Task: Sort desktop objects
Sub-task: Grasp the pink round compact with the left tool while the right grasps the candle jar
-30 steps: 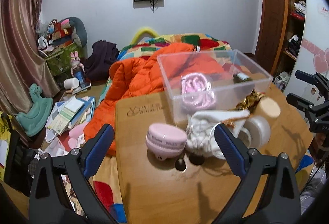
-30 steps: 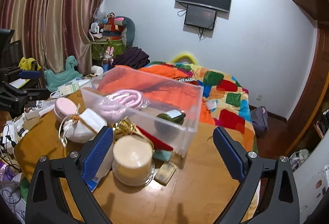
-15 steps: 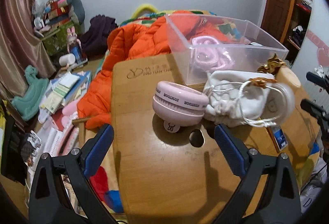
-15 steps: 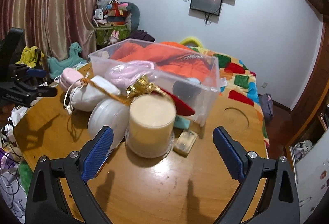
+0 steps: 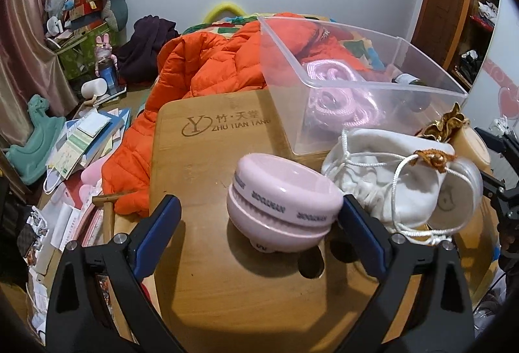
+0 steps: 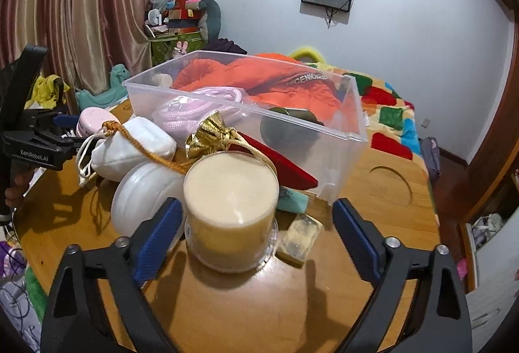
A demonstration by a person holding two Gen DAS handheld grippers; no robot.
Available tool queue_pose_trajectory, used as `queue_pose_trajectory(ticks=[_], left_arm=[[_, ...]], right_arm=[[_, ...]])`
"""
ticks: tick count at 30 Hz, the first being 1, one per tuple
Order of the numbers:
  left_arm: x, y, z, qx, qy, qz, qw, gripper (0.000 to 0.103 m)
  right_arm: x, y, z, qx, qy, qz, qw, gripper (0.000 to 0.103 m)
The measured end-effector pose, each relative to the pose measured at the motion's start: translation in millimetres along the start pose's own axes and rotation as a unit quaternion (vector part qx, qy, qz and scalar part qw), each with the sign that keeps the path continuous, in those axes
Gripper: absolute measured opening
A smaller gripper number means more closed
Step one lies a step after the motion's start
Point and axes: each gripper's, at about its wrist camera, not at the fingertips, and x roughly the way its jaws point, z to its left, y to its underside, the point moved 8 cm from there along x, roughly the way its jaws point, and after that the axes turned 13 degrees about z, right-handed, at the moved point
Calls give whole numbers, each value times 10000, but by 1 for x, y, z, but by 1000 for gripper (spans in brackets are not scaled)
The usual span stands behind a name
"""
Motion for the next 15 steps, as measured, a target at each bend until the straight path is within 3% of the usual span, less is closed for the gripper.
queue_pose_trajectory(ticks=[7, 9, 15], left_arm=[[-1, -7, -3, 52, 25, -105, 9999, 74], [-1, -8, -4, 30, 90, -120, 9999, 63], [-5, -3, 1, -124, 57, -110, 9998, 63]], right_arm=[[13, -5, 10, -19, -305, 64, 9995, 63], [13, -4, 12, -26, -441, 86, 9990, 55], [8, 4, 8, 56, -497, 144, 9986, 54]])
